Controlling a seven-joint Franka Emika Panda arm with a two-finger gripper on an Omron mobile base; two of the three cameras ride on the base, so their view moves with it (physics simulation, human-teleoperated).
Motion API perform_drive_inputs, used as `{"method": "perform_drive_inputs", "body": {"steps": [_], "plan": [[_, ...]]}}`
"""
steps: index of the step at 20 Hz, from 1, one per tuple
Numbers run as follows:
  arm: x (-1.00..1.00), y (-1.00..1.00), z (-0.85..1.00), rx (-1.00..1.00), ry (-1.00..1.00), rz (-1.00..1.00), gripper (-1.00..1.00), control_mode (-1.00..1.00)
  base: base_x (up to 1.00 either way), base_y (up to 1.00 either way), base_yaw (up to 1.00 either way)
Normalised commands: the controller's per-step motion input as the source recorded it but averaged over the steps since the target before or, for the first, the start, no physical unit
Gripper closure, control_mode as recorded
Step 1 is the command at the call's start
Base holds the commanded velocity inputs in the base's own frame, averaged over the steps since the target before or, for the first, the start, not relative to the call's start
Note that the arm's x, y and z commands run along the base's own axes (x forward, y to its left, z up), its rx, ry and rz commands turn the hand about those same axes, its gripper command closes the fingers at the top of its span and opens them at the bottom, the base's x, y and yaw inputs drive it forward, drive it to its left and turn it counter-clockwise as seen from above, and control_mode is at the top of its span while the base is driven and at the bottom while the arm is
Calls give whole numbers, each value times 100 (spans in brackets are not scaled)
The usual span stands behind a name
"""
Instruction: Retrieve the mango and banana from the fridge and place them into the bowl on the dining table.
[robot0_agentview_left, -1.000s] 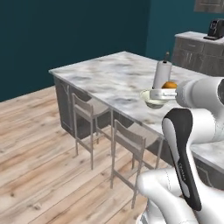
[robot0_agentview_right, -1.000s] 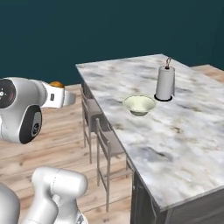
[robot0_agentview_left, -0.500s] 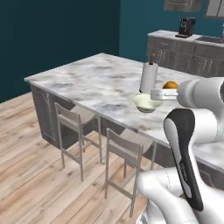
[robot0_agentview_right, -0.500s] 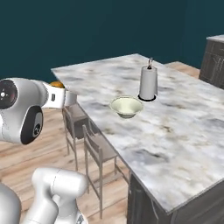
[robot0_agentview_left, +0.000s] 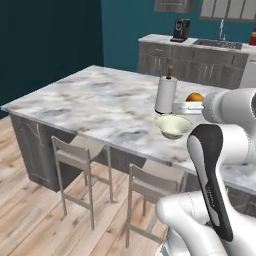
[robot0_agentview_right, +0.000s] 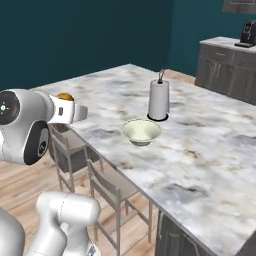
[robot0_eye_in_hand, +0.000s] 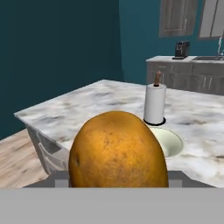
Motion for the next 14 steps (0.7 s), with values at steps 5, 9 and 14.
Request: {"method": "perform_drive_inputs", "body": {"steps": [5,9,14], "plan": [[0,0,0,0,0,0,100,100,44,63,-38],[0,0,0,0,0,0,100,100,34,54,-38],[0,0,0,0,0,0,100,100,23,25,-38]]}}
